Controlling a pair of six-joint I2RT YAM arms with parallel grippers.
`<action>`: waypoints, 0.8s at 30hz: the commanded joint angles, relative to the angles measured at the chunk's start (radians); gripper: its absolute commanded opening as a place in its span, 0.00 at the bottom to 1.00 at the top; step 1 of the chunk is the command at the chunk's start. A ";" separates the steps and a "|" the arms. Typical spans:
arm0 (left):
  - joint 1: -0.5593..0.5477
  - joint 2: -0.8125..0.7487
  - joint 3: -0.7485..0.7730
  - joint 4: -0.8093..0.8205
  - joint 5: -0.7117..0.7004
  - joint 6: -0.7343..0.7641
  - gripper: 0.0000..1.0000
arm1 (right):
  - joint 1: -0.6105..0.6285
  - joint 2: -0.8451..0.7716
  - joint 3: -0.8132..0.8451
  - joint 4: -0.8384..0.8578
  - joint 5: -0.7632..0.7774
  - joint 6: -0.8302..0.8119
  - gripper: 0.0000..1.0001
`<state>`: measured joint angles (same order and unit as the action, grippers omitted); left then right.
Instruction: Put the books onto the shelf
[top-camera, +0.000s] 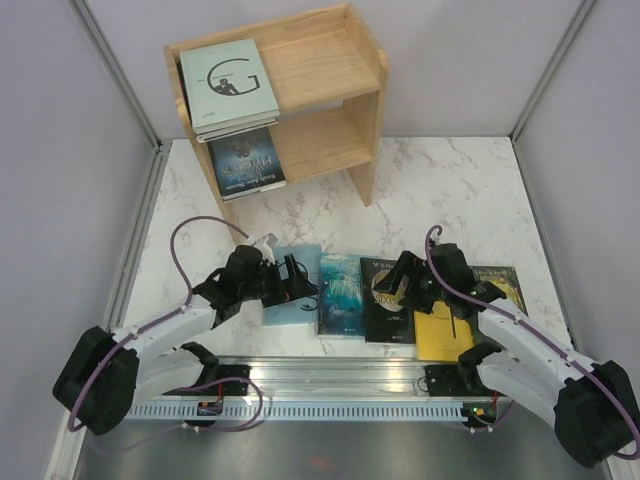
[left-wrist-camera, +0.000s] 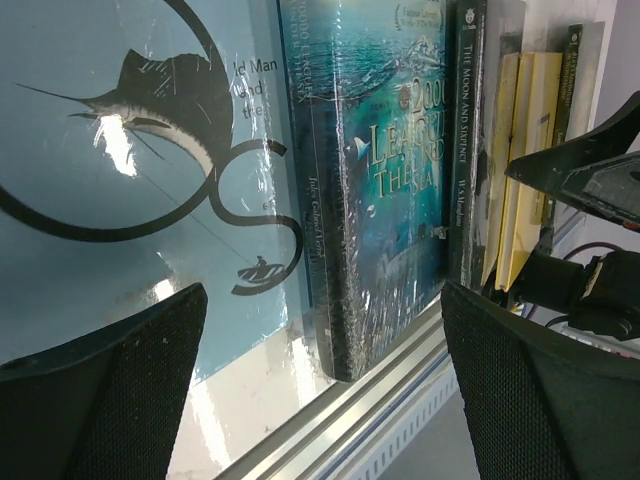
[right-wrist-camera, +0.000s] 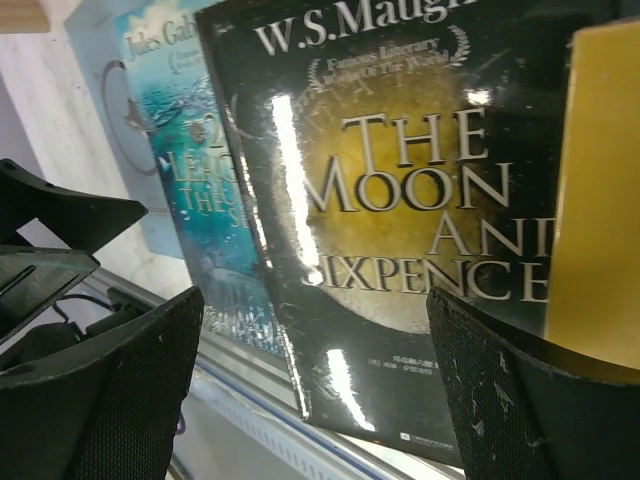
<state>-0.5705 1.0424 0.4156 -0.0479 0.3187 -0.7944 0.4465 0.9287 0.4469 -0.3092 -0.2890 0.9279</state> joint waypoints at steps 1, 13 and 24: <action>-0.028 0.100 -0.029 0.238 0.010 -0.077 1.00 | -0.005 -0.018 -0.022 0.038 0.047 -0.041 0.95; -0.101 0.476 -0.064 0.714 0.095 -0.204 0.98 | -0.006 0.021 -0.086 0.081 0.045 -0.051 0.95; -0.109 0.893 -0.106 1.488 0.319 -0.488 0.68 | -0.006 0.061 -0.120 0.122 0.024 -0.051 0.95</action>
<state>-0.6582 1.8256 0.3500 1.1732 0.5262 -1.1618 0.4389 0.9482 0.3809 -0.1604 -0.2737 0.9005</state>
